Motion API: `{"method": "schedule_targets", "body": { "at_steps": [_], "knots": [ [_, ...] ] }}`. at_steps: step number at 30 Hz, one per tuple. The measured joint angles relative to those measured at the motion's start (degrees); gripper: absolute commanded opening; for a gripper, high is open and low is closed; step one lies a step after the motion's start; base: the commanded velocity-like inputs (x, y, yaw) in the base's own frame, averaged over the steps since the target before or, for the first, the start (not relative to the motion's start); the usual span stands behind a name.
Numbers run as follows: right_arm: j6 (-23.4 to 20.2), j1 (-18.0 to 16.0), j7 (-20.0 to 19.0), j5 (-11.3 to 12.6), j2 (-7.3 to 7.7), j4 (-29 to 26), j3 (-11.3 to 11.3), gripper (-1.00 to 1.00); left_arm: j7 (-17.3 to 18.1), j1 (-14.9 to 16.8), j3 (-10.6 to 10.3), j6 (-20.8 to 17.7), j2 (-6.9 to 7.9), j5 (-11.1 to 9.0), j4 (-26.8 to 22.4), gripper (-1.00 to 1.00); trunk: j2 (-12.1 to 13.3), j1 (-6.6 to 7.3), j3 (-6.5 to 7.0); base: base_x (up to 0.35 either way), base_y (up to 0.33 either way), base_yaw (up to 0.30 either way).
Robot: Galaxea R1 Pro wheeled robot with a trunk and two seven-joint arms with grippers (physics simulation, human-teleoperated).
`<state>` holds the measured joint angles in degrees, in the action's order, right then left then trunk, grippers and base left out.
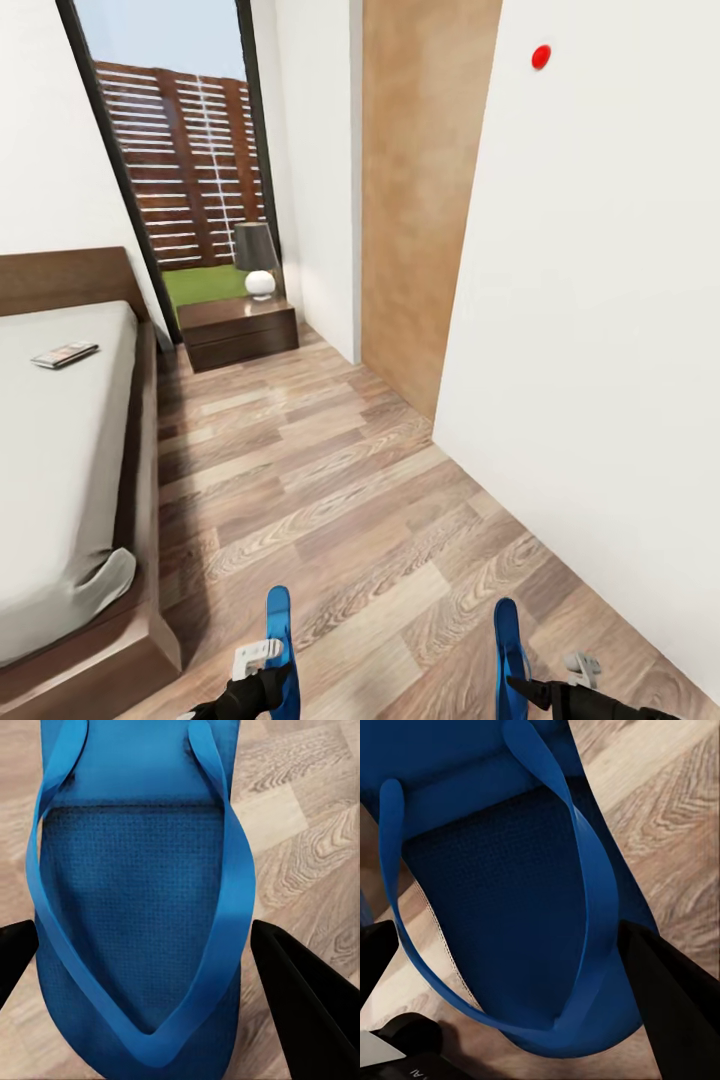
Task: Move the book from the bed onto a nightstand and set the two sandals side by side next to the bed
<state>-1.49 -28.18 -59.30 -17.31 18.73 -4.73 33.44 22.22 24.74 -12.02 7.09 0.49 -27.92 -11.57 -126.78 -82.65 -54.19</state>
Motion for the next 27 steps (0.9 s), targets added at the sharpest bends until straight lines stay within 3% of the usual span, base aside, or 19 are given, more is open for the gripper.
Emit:
{"method": "schedule_targets", "body": {
  "at_steps": [16,27],
  "knots": [
    [0.0,0.0,0.0,0.0,-0.01,-0.03,0.03,-1.0,-0.02,0.0,0.0,0.0,0.0,0.0,0.0,-1.0,0.0,0.0,0.0,0.29,-0.156,0.003],
    [0.0,-0.02,0.03,-0.02,-0.02,-0.02,0.06,-1.0,-0.01,-0.02,0.0,0.0,0.01,-0.01,-0.02,-1.0,0.0,0.0,0.0,0.296,-0.131,0.225]
  ]
}}
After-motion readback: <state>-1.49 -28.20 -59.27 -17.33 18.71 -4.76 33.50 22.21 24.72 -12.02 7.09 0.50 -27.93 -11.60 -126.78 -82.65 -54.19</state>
